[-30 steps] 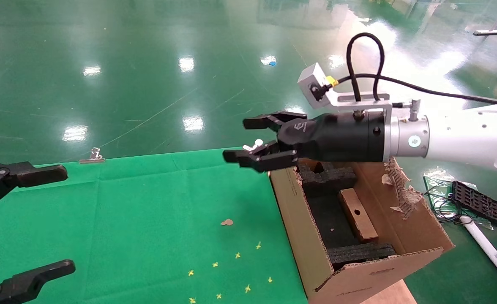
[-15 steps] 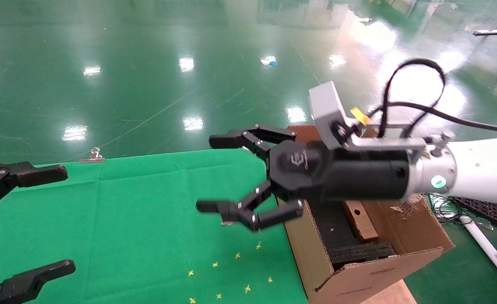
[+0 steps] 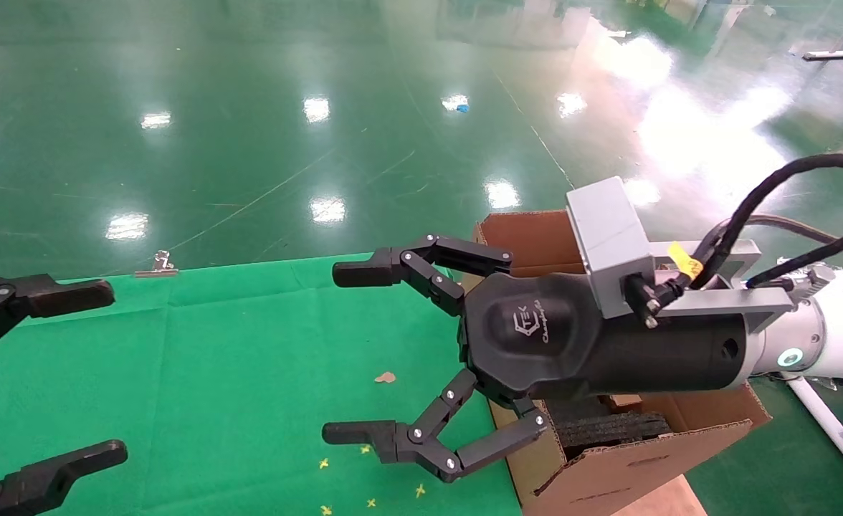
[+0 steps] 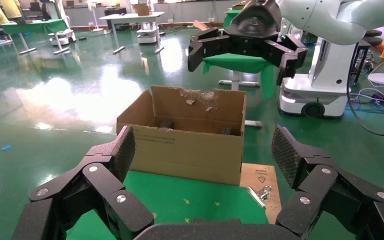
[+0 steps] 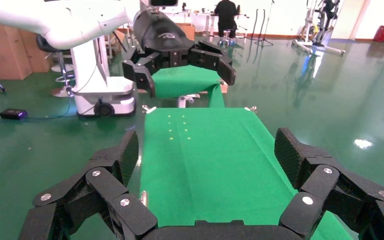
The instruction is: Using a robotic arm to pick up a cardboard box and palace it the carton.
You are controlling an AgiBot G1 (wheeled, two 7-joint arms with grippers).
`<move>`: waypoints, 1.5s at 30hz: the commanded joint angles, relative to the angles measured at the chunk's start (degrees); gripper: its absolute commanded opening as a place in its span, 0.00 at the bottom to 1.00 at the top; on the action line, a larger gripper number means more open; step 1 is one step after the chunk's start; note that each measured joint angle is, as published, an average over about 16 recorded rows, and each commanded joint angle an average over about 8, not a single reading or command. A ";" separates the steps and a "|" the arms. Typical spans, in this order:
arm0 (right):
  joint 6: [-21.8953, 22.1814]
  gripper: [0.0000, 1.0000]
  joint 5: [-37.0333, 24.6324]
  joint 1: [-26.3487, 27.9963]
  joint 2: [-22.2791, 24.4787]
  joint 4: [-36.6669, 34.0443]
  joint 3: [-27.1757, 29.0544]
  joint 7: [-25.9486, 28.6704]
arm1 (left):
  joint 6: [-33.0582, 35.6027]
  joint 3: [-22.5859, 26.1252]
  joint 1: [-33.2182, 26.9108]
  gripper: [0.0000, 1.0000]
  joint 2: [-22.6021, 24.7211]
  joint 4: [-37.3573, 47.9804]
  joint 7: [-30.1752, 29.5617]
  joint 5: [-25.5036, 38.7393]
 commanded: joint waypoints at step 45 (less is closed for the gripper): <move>0.53 1.00 -0.77 1.39 -0.17 -1.42 -1.50 0.46 | 0.01 0.00 0.00 1.00 0.00 0.00 0.00 0.00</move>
